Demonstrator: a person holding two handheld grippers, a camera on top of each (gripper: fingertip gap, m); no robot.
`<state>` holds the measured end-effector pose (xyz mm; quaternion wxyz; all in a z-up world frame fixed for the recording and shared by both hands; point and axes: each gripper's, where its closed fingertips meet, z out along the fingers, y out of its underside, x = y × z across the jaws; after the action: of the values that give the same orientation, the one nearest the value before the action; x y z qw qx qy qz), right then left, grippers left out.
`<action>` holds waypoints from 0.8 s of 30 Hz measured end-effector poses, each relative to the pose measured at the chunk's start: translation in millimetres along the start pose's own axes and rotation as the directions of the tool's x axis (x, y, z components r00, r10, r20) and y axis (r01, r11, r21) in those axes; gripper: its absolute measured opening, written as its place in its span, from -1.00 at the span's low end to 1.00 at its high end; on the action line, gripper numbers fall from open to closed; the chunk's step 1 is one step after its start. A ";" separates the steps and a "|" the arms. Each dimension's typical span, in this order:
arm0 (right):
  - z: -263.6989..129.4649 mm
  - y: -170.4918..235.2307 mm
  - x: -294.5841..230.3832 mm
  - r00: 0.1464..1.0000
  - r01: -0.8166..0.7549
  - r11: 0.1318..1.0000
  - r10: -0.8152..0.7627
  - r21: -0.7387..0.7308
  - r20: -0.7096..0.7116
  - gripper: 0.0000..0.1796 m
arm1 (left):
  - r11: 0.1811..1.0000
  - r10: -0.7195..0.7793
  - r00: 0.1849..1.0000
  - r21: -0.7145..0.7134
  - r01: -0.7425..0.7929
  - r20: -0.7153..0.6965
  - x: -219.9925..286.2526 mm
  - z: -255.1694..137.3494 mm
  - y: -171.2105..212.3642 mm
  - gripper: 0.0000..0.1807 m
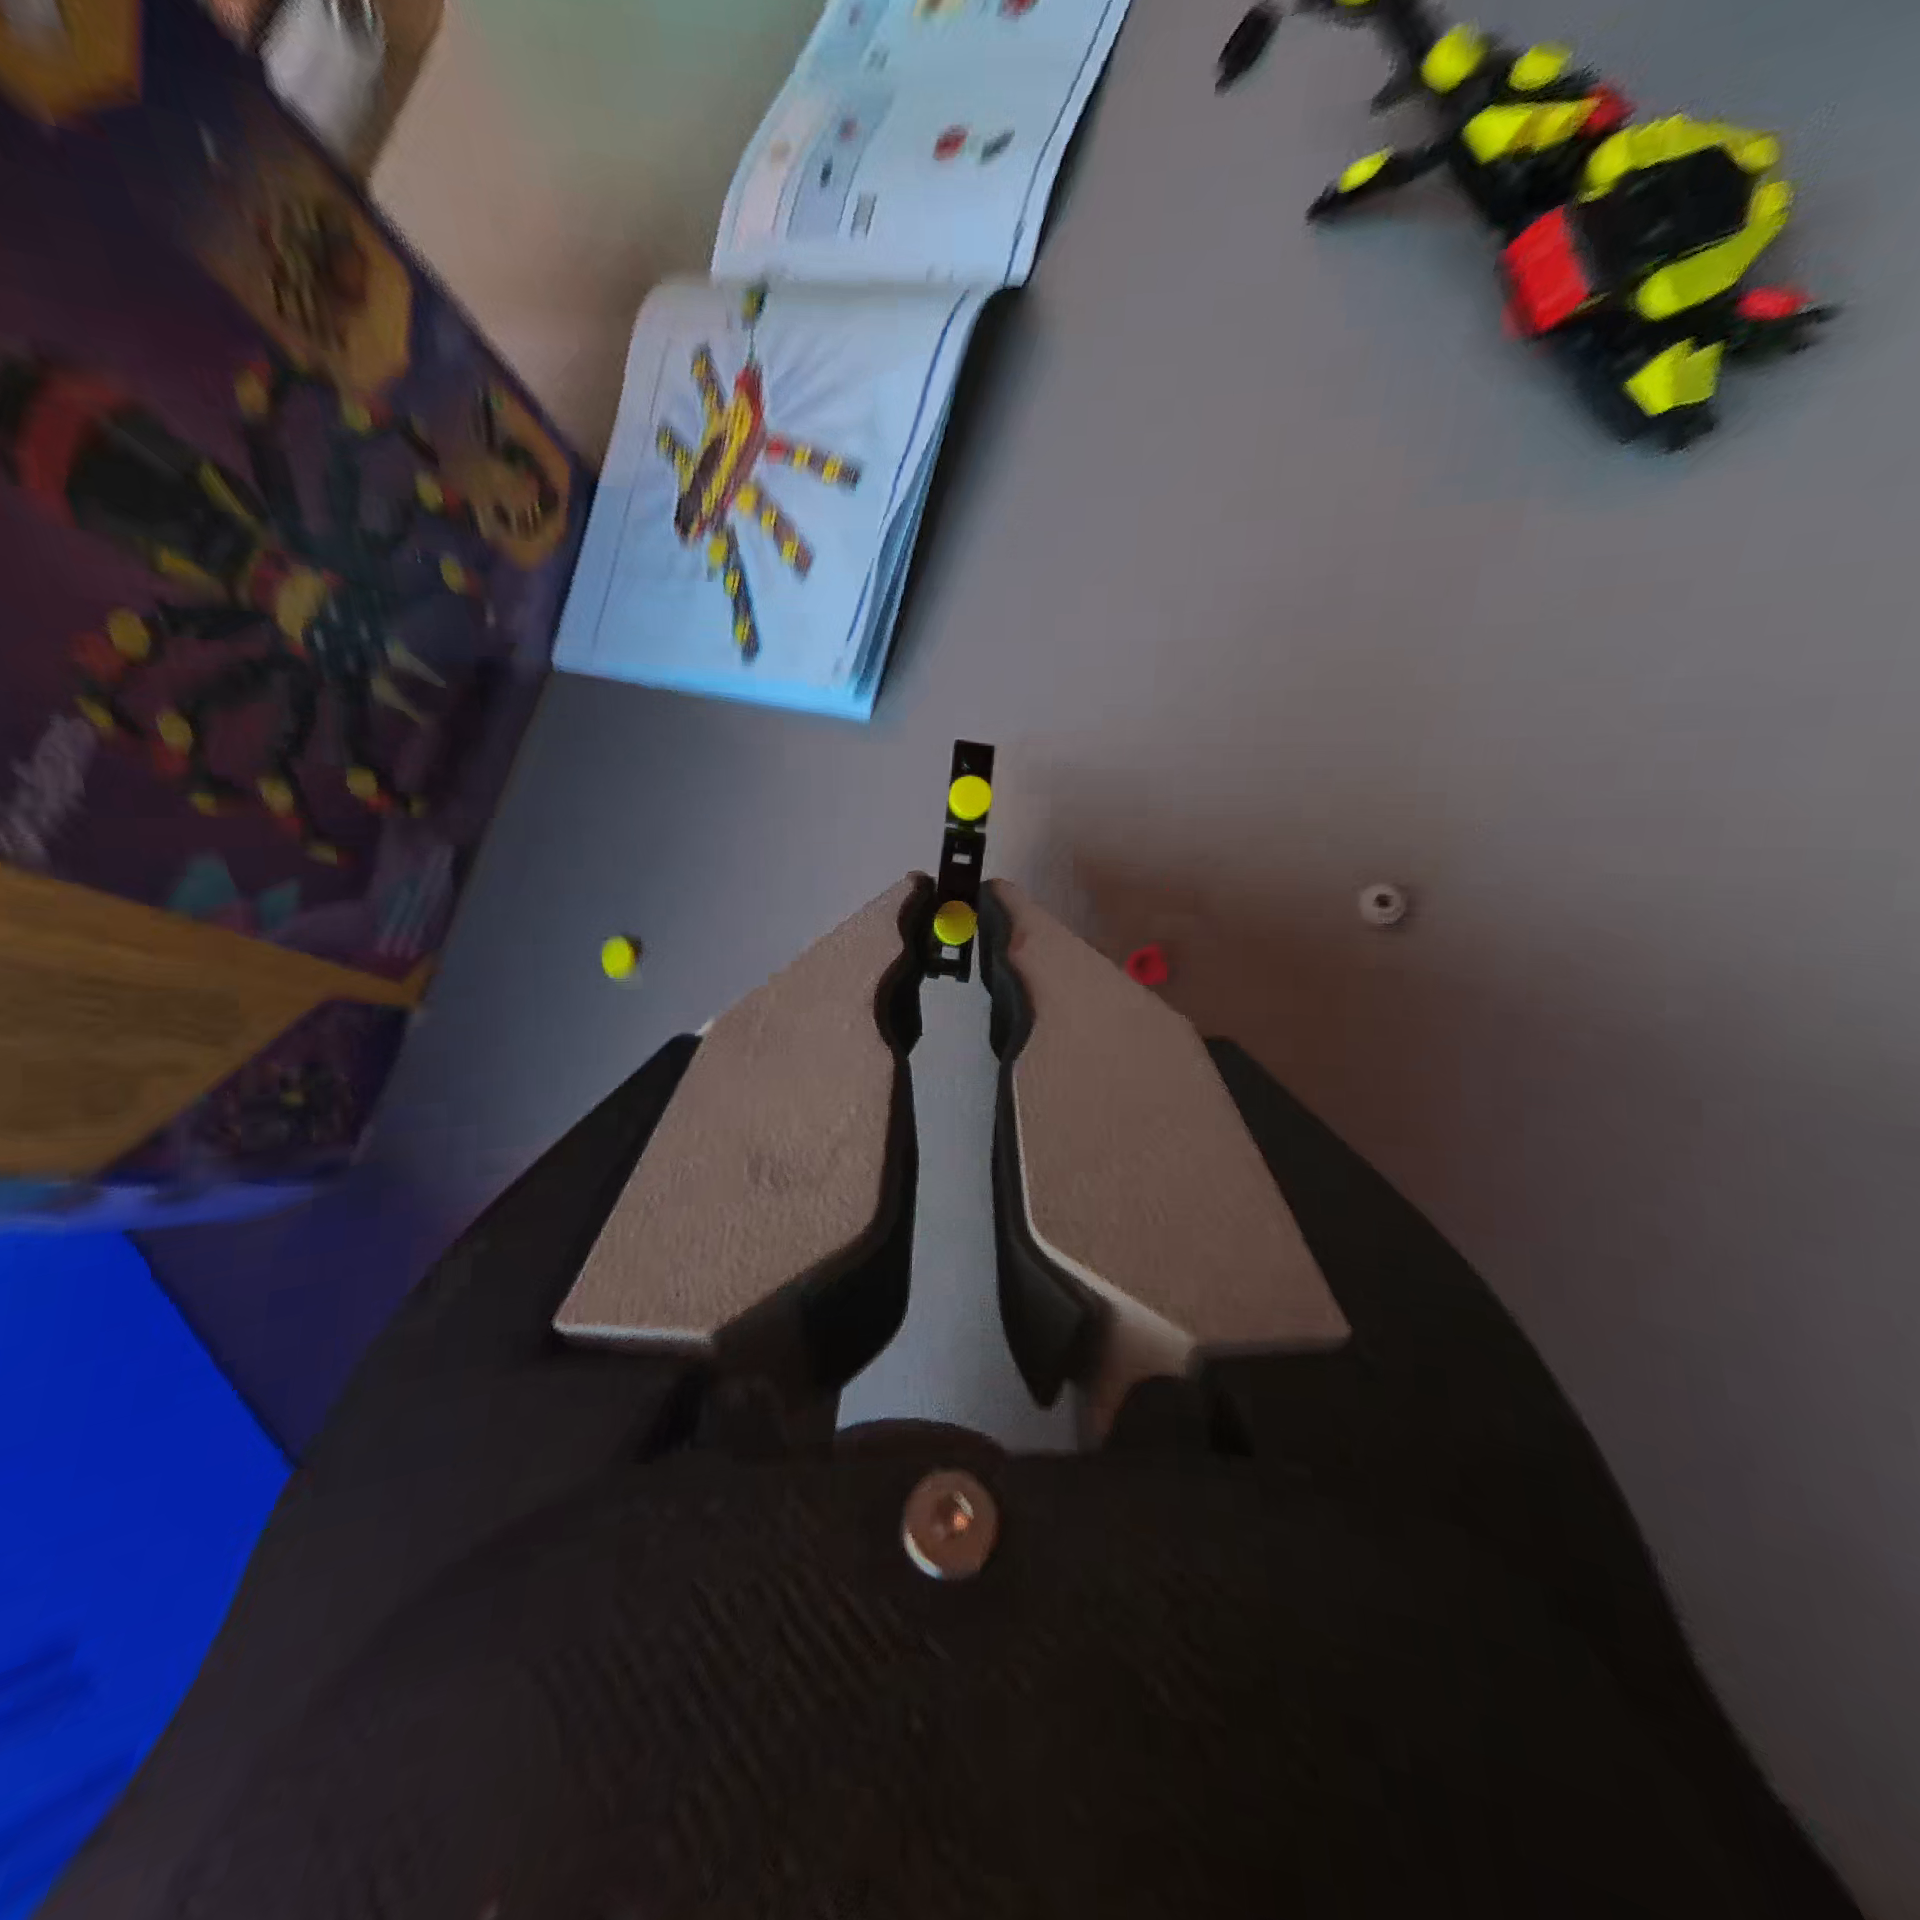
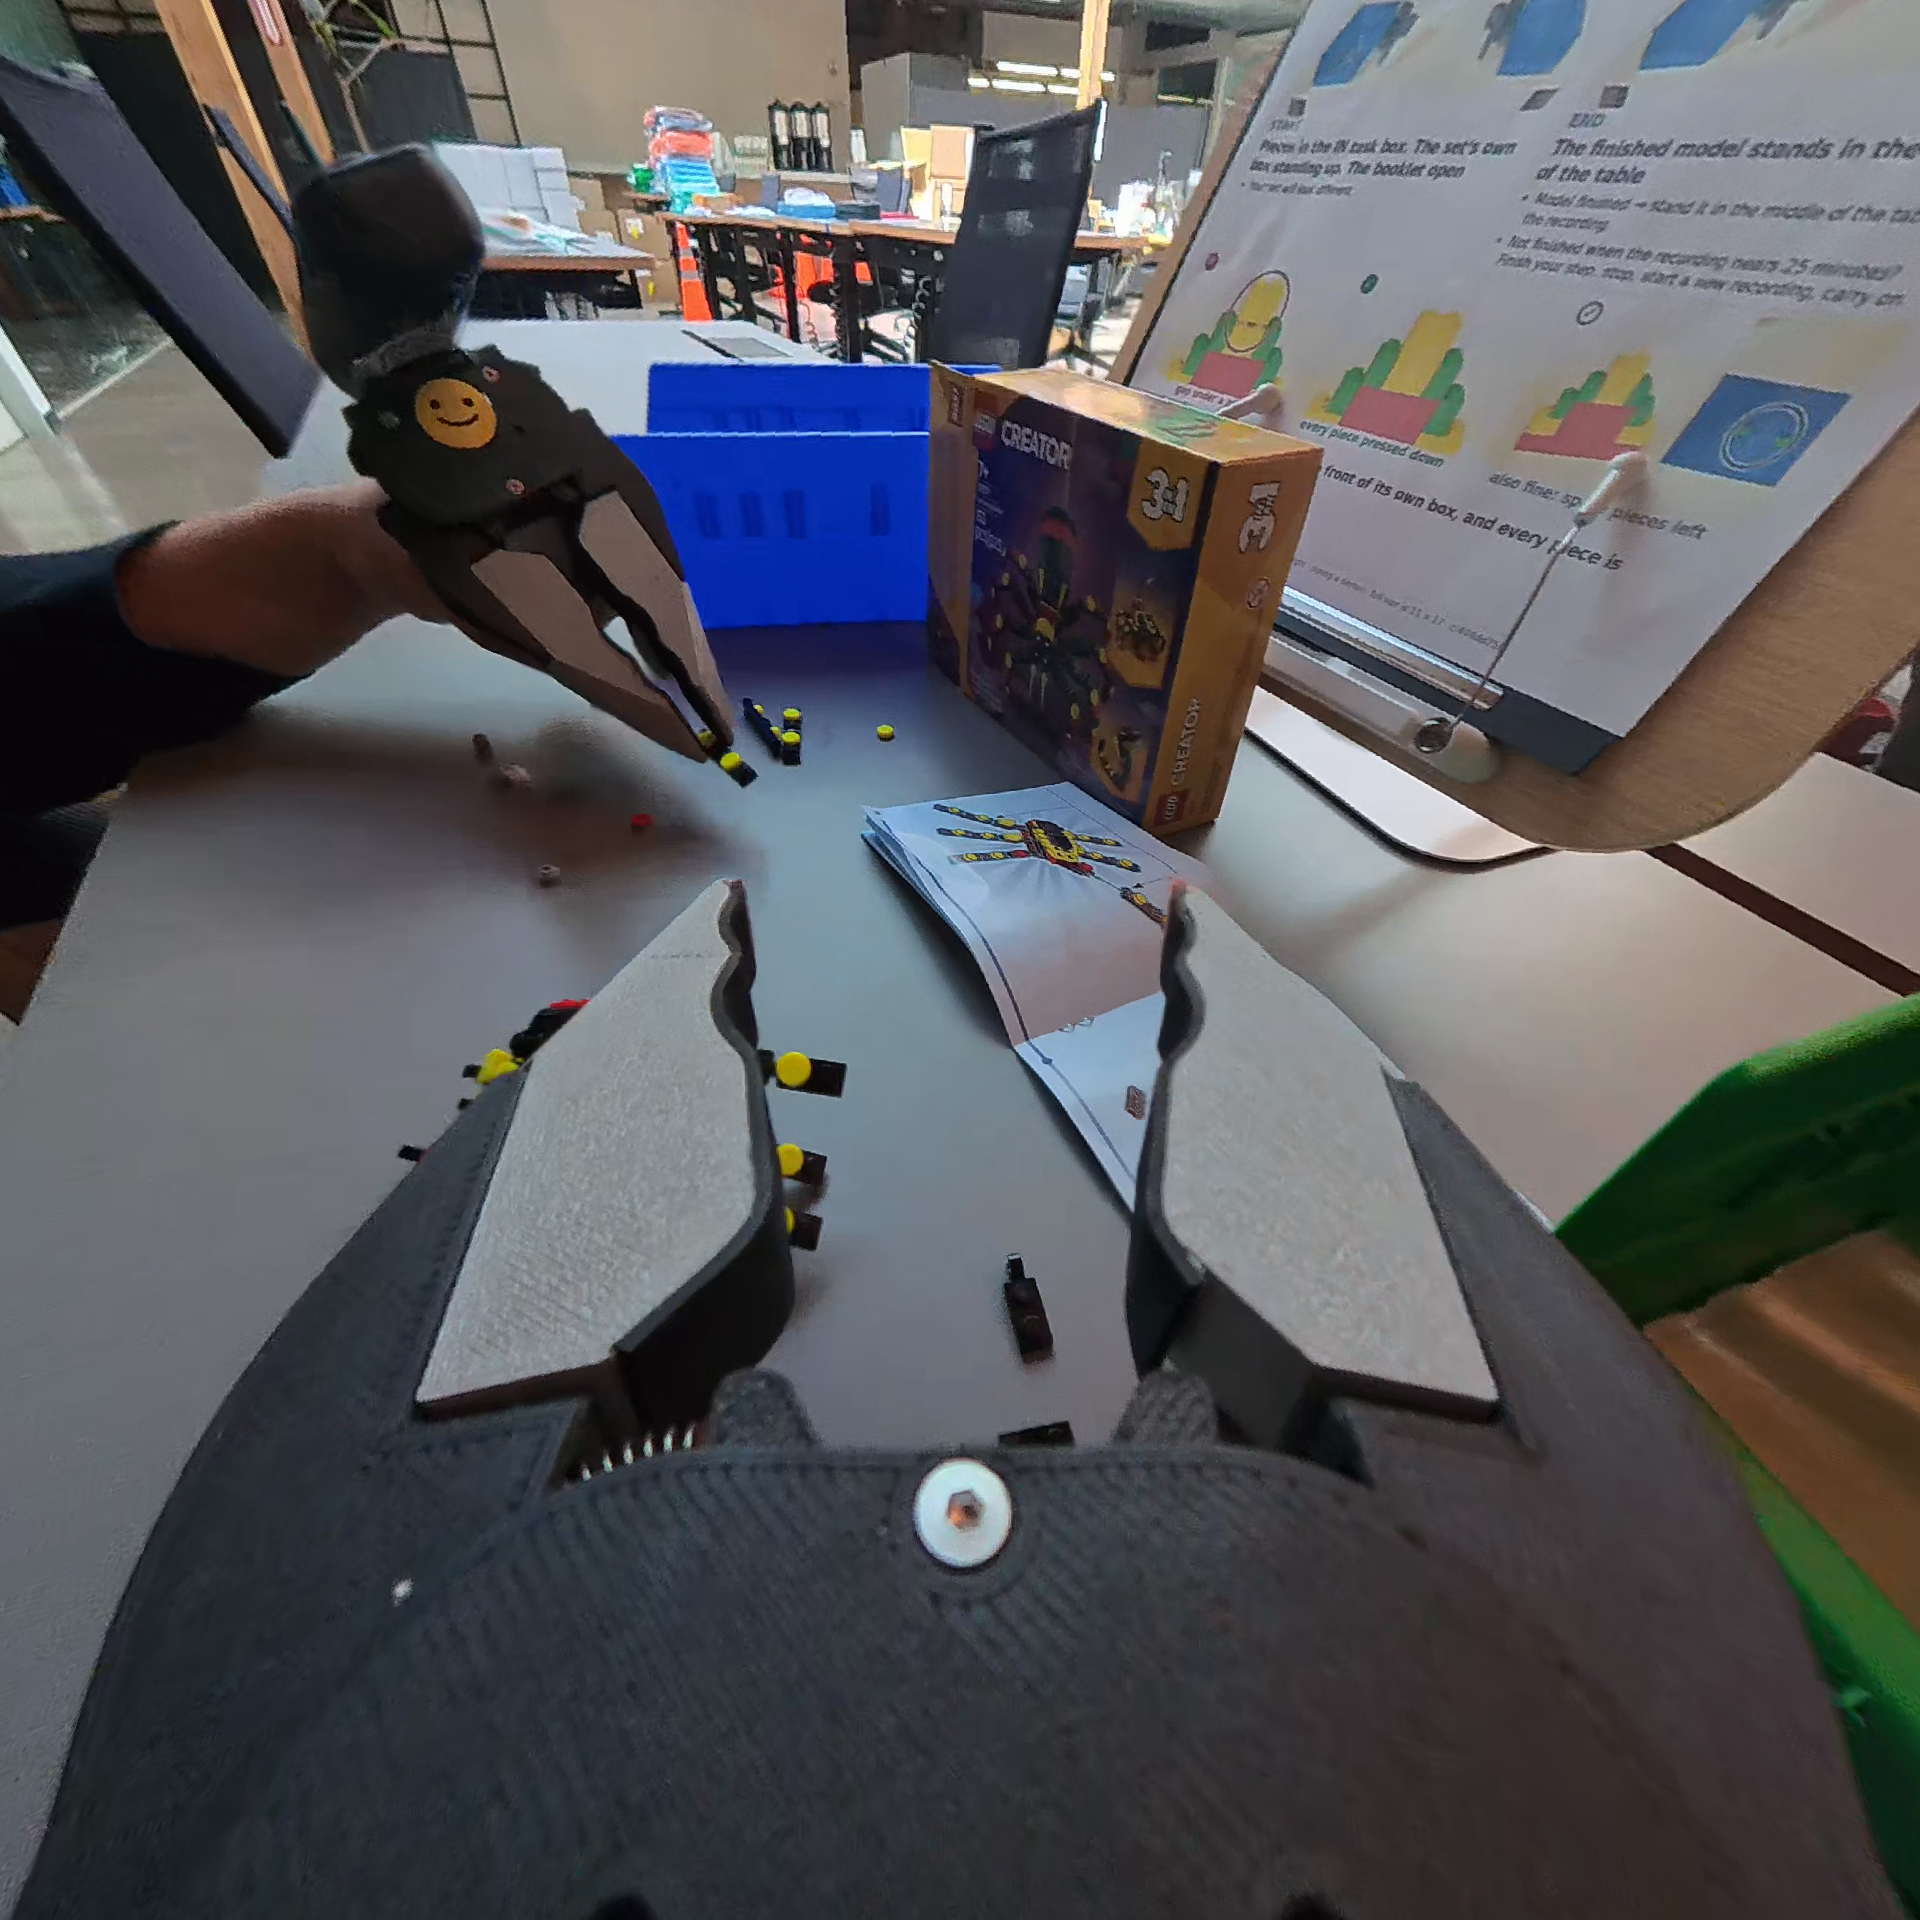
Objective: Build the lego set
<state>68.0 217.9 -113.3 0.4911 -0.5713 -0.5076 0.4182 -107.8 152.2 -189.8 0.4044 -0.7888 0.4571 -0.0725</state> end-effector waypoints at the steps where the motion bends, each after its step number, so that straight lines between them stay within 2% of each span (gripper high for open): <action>1: 0.9 -3.4 -6.5 1.000 -0.005 1.000 0.005 0.011 0.030 -0.16 | 0.994 0.086 0.996 0.064 -0.086 0.012 6.0 -3.2 -13.0 -0.95; 3: 4.0 -10.5 -27.8 0.989 -0.032 0.999 0.027 0.031 0.143 -0.30 | 0.946 0.239 0.970 0.214 -0.242 0.038 26.2 -11.8 -42.4 -0.95; 5: 7.3 -15.4 -55.1 0.957 -0.068 0.997 0.056 0.033 0.285 -0.37 | 0.886 0.304 0.951 0.351 -0.304 0.054 48.2 -19.2 -71.2 -0.95; 7: 10.2 -18.5 -81.4 0.920 -0.062 0.997 0.042 0.038 0.389 -0.52 | 0.851 0.341 0.939 0.408 -0.330 0.048 67.6 -18.3 -88.1 -0.95; 9: 15.9 -14.6 -101.5 0.901 -0.012 1.000 0.004 0.015 0.433 -0.48 | 0.850 0.353 0.935 0.406 -0.337 0.037 80.5 -10.5 -95.5 -0.95; 13: 24.2 3.3 -123.3 0.886 0.152 0.987 -0.113 -0.052 0.449 -0.50 | 0.882 0.315 0.948 0.382 -0.277 -0.039 93.2 5.0 -95.7 -0.95; 15: 25.0 9.9 -126.8 0.880 0.203 0.977 -0.151 -0.069 0.450 -0.67 | 0.895 0.286 0.955 0.379 -0.234 -0.086 96.2 8.9 -94.2 -0.95; 17: 26.0 13.4 -128.3 0.878 0.225 0.971 -0.166 -0.080 0.449 -0.71 | 0.902 0.261 0.959 0.381 -0.201 -0.111 97.1 11.6 -94.4 -0.95; 21: 28.6 21.3 -127.3 0.881 0.245 0.962 -0.169 -0.120 0.441 -0.68 | 0.899 0.267 0.956 0.390 -0.200 -0.124 100.3 13.2 -95.8 -0.95; 24: 28.3 23.2 -129.0 0.876 0.264 0.957 -0.184 -0.122 0.446 -0.76 | 0.895 0.277 0.952 0.395 -0.208 -0.126 102.6 13.4 -96.2 -0.95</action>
<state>26.8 93.9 -143.6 0.3591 -0.4439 -0.7015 0.4265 21.1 104.4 -157.1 0.5117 -0.6229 0.5642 -0.1782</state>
